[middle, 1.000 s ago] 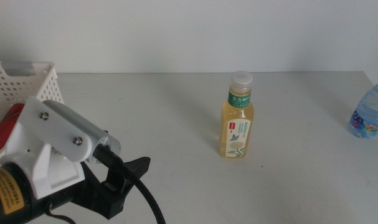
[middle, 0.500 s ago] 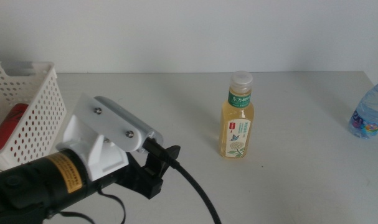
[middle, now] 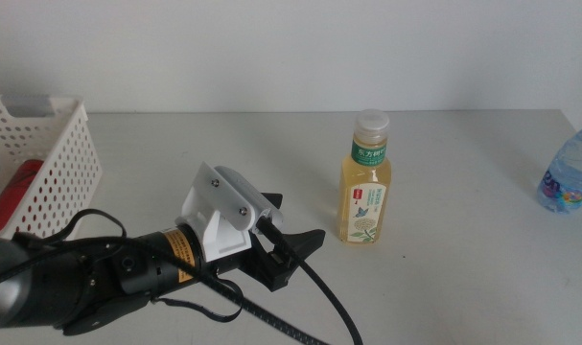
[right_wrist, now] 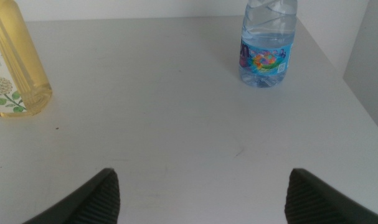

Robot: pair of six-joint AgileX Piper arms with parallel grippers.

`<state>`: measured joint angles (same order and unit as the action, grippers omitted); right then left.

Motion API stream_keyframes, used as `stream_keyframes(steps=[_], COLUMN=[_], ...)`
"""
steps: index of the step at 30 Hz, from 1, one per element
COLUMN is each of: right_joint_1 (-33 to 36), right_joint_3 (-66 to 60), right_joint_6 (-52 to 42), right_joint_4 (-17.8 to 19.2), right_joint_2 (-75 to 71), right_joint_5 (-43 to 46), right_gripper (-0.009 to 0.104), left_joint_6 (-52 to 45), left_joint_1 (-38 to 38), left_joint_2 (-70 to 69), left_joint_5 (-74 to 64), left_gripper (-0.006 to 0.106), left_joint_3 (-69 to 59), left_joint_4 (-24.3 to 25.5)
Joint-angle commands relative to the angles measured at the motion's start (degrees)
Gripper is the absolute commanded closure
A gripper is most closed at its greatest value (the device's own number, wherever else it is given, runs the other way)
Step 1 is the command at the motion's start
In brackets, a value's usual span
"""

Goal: Use arms to grab the bottles and put them into the dustbin to the left of the table.

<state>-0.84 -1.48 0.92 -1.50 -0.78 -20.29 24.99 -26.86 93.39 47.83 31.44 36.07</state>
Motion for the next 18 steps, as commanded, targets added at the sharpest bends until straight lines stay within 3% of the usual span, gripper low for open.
stream_keyframes(steps=[1,18], right_joint_1=[-0.3,-0.3], right_joint_3=[0.4,0.4], right_joint_6=[-0.5,-0.5], right_joint_4=[0.7,0.7], right_joint_2=[-1.2,-1.2], right_joint_5=[3.5,3.5], right_gripper=[0.027,0.027], left_joint_6=[2.7,11.6], left_joint_1=[1.6,2.3], left_joint_2=[1.7,19.4], left_joint_5=[8.0,8.1], left_gripper=[0.007,0.007], left_joint_3=[3.3,25.9], left_joint_4=[2.7,14.4])
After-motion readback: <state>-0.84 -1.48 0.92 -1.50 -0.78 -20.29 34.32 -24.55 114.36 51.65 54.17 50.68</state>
